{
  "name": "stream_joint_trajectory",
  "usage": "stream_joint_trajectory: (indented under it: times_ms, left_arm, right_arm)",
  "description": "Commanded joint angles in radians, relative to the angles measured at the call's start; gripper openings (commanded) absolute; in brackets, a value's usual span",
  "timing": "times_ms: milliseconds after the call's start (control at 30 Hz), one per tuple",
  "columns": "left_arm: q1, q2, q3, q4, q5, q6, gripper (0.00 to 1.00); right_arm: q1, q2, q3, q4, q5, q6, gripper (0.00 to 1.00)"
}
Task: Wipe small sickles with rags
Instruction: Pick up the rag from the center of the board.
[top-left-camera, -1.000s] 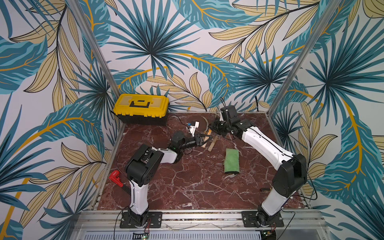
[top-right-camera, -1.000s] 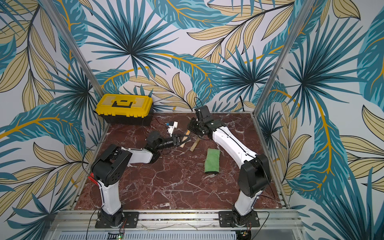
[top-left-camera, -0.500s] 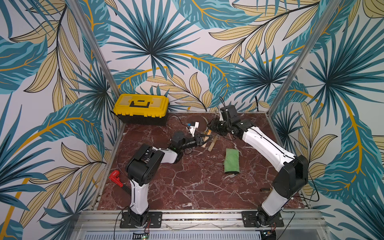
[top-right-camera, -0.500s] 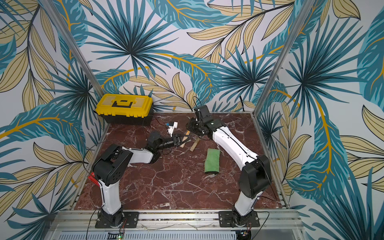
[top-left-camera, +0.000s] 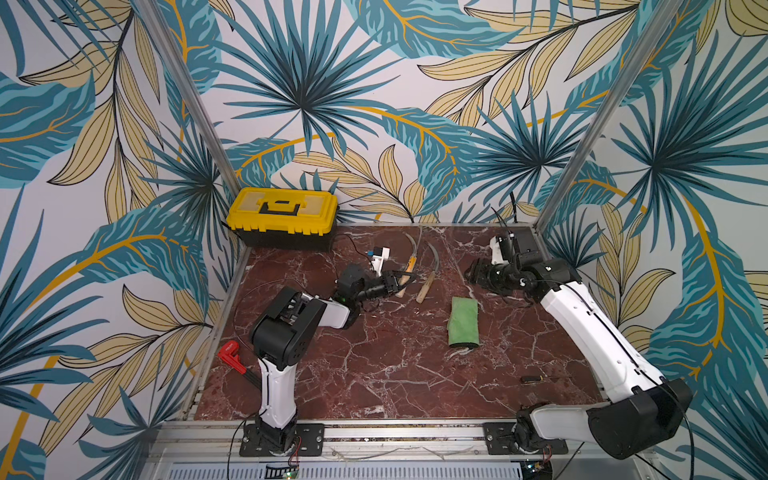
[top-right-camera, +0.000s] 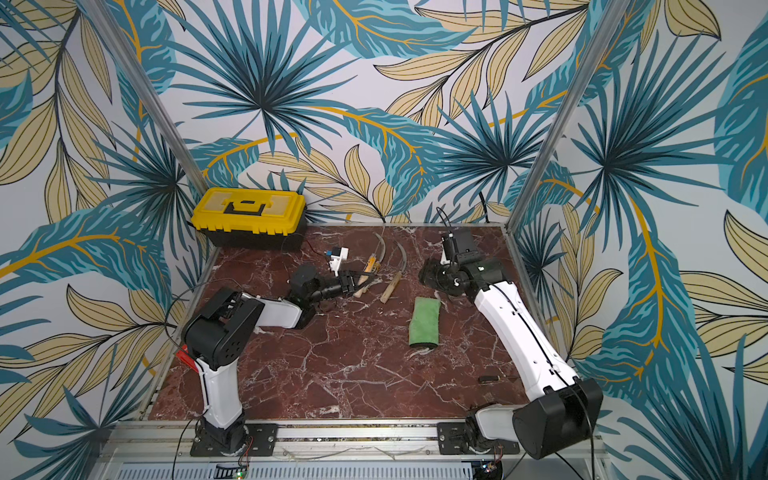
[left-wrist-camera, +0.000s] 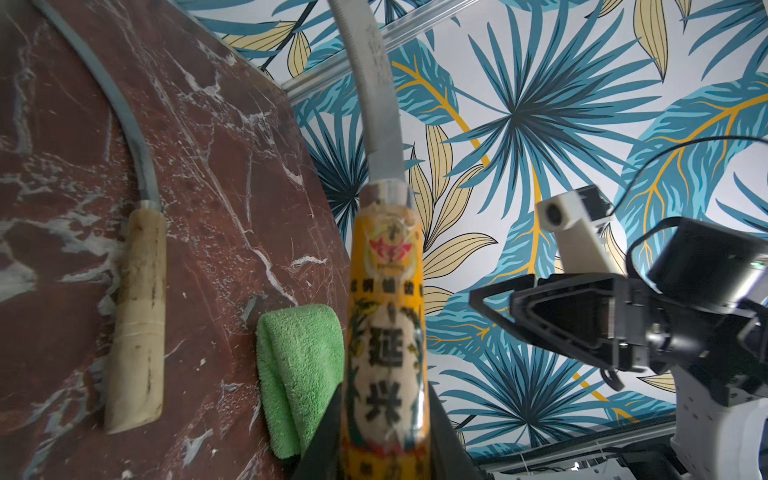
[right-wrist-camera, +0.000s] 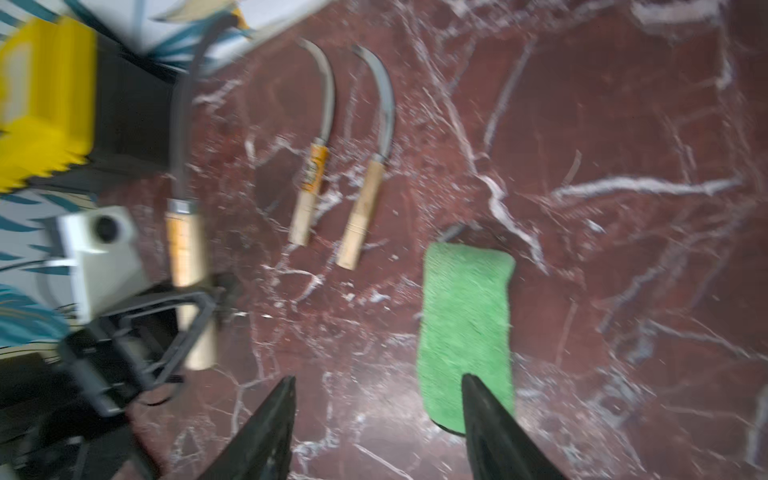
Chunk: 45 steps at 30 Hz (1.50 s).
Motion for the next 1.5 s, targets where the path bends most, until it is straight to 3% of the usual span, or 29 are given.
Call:
stream_joint_trajectory:
  times_ms: [0,333,700,1200,1300,1467]
  left_arm:
    - [0.005,-0.041,-0.013,0.037,-0.007,0.005,0.0]
    - [0.005,-0.06,-0.031,0.037,-0.018,0.005,0.0]
    - [0.009,-0.051,-0.019,0.037,-0.019,-0.005,0.0]
    - [0.032,-0.053,-0.015,0.037,-0.002,-0.002,0.0]
    - [0.034,-0.049,-0.016,0.038,0.001,-0.001,0.0]
    - [0.035,-0.045,-0.019,0.048,0.007,-0.004,0.0]
  right_arm:
    - [-0.042,0.003,-0.102,-0.064,-0.029,-0.054,0.64]
    - [-0.082,0.112,-0.244,0.042,-0.089,-0.076,0.64]
    - [-0.082,0.324,-0.18,0.102,-0.126,-0.071,0.67]
    - [-0.08,0.47,-0.126,0.11,-0.115,-0.048,0.66]
    - [-0.08,0.482,-0.126,0.119,-0.116,-0.042,0.56]
    - [-0.08,0.478,-0.129,0.145,-0.13,-0.037,0.26]
